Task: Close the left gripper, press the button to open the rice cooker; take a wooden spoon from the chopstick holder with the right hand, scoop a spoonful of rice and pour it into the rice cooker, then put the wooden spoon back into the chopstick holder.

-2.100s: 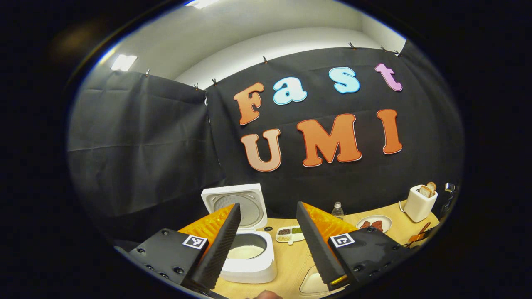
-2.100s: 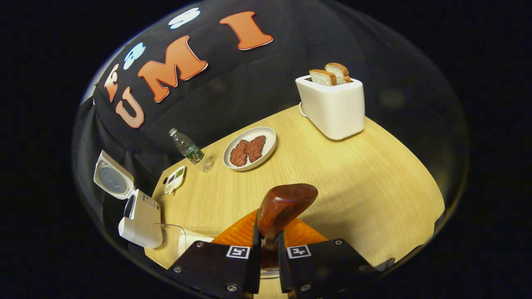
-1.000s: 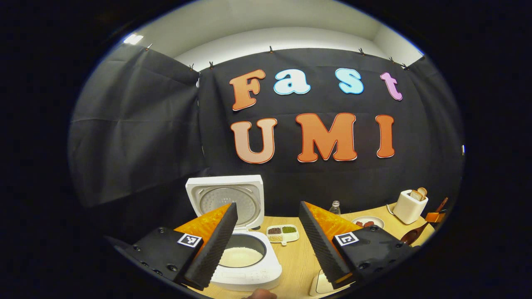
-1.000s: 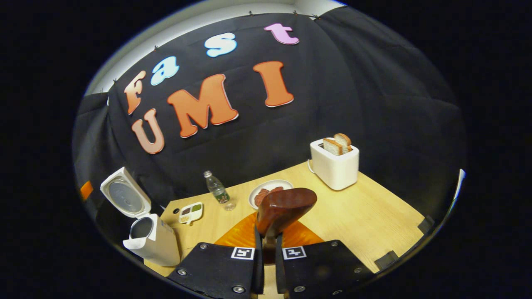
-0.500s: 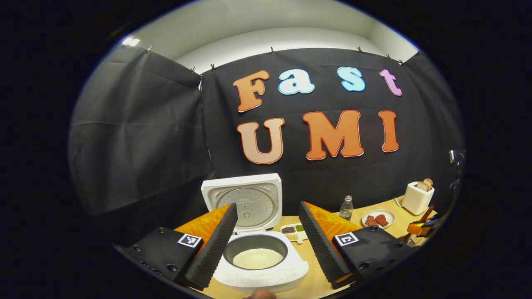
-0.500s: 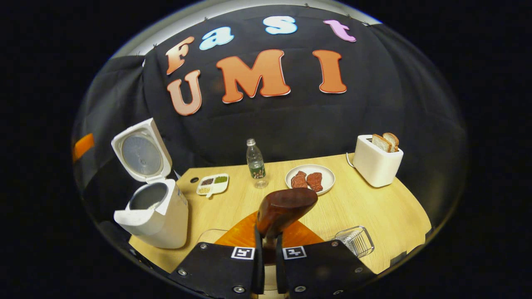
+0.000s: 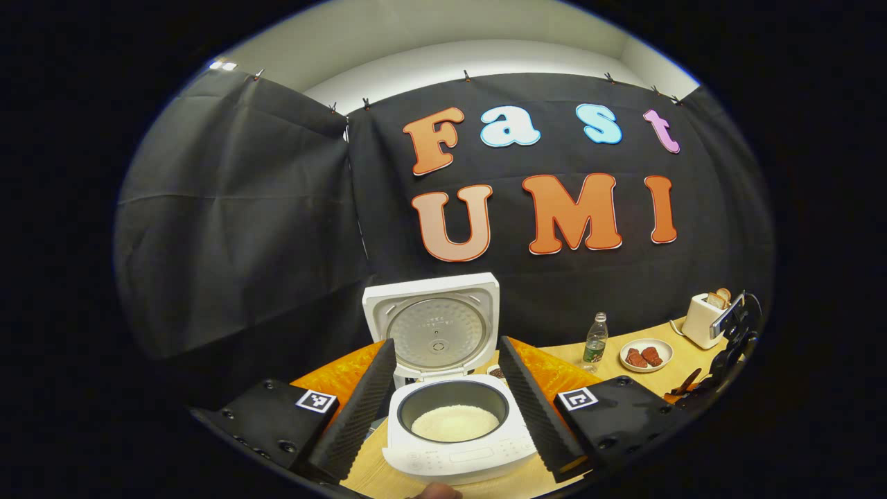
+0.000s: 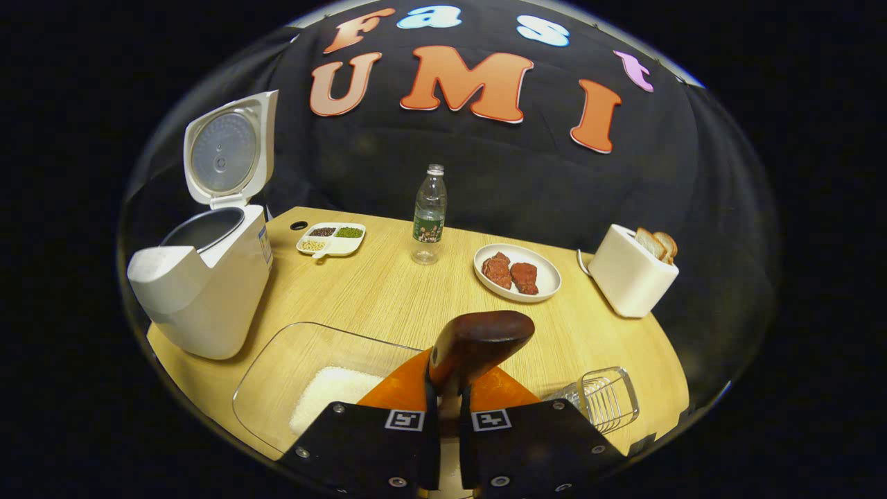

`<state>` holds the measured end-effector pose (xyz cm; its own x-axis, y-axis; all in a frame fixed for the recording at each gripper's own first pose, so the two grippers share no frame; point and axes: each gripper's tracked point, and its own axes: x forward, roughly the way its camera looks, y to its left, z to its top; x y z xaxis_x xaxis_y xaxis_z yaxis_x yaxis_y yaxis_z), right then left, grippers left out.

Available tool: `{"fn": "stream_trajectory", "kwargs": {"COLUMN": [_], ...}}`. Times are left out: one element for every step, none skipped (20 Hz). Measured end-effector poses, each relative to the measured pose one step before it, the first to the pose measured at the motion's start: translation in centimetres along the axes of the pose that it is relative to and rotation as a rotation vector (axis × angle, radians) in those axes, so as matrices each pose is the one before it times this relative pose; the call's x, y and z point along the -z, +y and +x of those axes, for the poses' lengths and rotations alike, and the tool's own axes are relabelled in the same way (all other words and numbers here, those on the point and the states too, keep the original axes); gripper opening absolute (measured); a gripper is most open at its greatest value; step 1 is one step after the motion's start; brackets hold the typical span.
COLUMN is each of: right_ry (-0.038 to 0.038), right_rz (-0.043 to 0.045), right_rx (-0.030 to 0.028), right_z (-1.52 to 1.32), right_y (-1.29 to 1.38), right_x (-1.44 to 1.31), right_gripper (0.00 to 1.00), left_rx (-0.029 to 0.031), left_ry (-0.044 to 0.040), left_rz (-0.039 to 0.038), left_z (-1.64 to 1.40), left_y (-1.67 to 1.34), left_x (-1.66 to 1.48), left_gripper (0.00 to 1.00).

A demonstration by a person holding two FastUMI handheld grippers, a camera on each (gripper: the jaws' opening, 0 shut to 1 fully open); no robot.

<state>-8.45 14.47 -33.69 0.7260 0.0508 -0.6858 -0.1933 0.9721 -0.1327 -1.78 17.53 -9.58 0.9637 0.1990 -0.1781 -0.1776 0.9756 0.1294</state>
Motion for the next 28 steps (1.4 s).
{"fn": "stream_trajectory", "kwargs": {"right_ry": [-0.01106,-0.00798,-0.00671,-0.00845,-0.01033,-0.00617,-0.00857,0.00008,-0.00112,-0.00084,0.00985,-0.00340,-0.00782,-0.00478,-0.00709,-0.00794,0.00223,0.00378,0.00619,0.01010,0.01309,0.02059,0.01619,0.01505,0.01328,0.01463,0.01473,0.01649], "right_rz": [-0.03417,-0.02491,-0.02730,-0.02221,-0.02270,-0.01425,-0.00543,-0.00055,-0.00281,-0.00608,0.00815,-0.01446,-0.01754,-0.00897,0.00351,0.01409,0.02982,0.03954,0.04239,0.05315,0.05248,0.06100,0.06414,0.05600,0.04468,0.04699,0.04744,0.04390], "right_rx": [0.00458,0.00152,0.00468,0.00254,0.00755,0.00414,0.00298,0.00078,-0.00597,-0.00723,-0.01160,0.00262,-0.00837,-0.01235,-0.02052,-0.02352,-0.02591,-0.02582,-0.02595,-0.03756,-0.03597,-0.03446,-0.01722,-0.00404,-0.00170,-0.00543,-0.01143,-0.01104], "right_z": [0.016,0.079,-0.100,-0.104,0.035,-0.311,-0.130,-0.121,-0.133,-0.168,-0.394,-0.116,-0.078,-0.311,-0.281,-0.315,-0.255,-0.152,-0.195,-0.109,0.150,0.033,0.015,0.223,0.087,0.074,0.080,0.168], "right_y": [0.395,0.530,0.319,0.332,0.185,-0.013,0.039,0.150,0.322,0.419,0.557,0.283,0.503,0.672,0.655,0.677,0.806,0.697,0.663,0.870,0.877,0.619,0.278,-0.260,-0.338,-0.369,-0.212,-0.320], "right_x": [0.048,0.138,0.055,0.165,-0.006,-0.058,0.035,0.209,0.035,0.110,0.087,0.030,-0.099,-0.058,-0.252,-0.439,-0.330,-0.244,-0.322,-0.086,-0.066,0.245,-0.078,-0.057,-0.079,0.022,0.004,0.113], "right_gripper": [0.11,0.11,0.10,0.11,0.11,0.11,0.10,0.11,0.11,0.11,0.11,0.11,0.10,0.11,0.11,0.11,0.10,0.11,0.11,0.11,0.11,0.10,0.11,0.11,0.11,0.11,0.11,0.11], "left_rx": [-0.00341,0.00060,-0.00215,-0.00240,0.00125,0.00603,0.00417,0.00181,0.00465,0.00181,0.00231,0.00070,0.00094,-0.00053,-0.00342,-0.00208,-0.00485,-0.00450,-0.00607,-0.00676,-0.00631,-0.00390,-0.00310,-0.00459,-0.00368,-0.00246,0.00050,-0.00071], "left_ry": [0.00381,0.00269,0.00118,0.00227,0.00267,0.00529,0.00345,0.00253,0.00370,0.00048,0.00029,0.00089,0.00143,0.00178,0.00247,0.00307,0.00172,0.00105,0.00023,-0.00091,0.00011,0.00242,0.00342,0.00175,0.00185,0.00104,0.00210,0.00061], "left_rz": [0.00145,-0.00025,0.00142,0.00165,-0.00141,-0.00239,-0.00096,-0.00054,-0.00180,-0.00262,-0.00329,-0.00232,-0.00129,-0.00008,-0.00020,-0.00124,-0.00111,-0.00197,-0.00204,-0.00255,-0.00312,-0.00274,-0.00149,-0.00142,-0.00038,-0.00132,-0.00120,-0.00048], "left_z": [0.215,0.150,0.169,0.211,0.182,0.007,0.062,0.240,0.092,0.013,0.152,0.064,0.003,-0.110,-0.118,0.012,-0.024,-0.069,-0.035,-0.035,-0.068,0.028,-0.057,-0.085,0.081,0.003,0.011,-0.172], "left_y": [0.395,0.187,0.161,0.295,0.123,-0.046,-0.093,-0.093,-0.091,-0.180,-0.131,-0.009,-0.037,0.017,0.120,0.155,0.223,0.326,0.363,0.419,0.372,0.269,0.242,0.345,0.325,0.261,0.128,0.068], "left_x": [0.185,0.189,-0.001,0.070,0.106,0.149,0.168,0.027,0.159,0.013,-0.004,0.102,0.096,0.091,0.151,0.126,0.018,0.070,0.022,0.169,-0.078,0.195,0.131,0.139,0.069,0.064,0.027,0.141], "left_gripper": [0.97,0.97,0.97,1.00,1.00,1.00,0.97,1.00,1.00,1.00,1.00,1.00,0.97,1.00,1.00,0.97,0.97,1.00,1.00,0.97,0.97,0.97,0.97,1.00,1.00,1.00,1.00,1.00]}}
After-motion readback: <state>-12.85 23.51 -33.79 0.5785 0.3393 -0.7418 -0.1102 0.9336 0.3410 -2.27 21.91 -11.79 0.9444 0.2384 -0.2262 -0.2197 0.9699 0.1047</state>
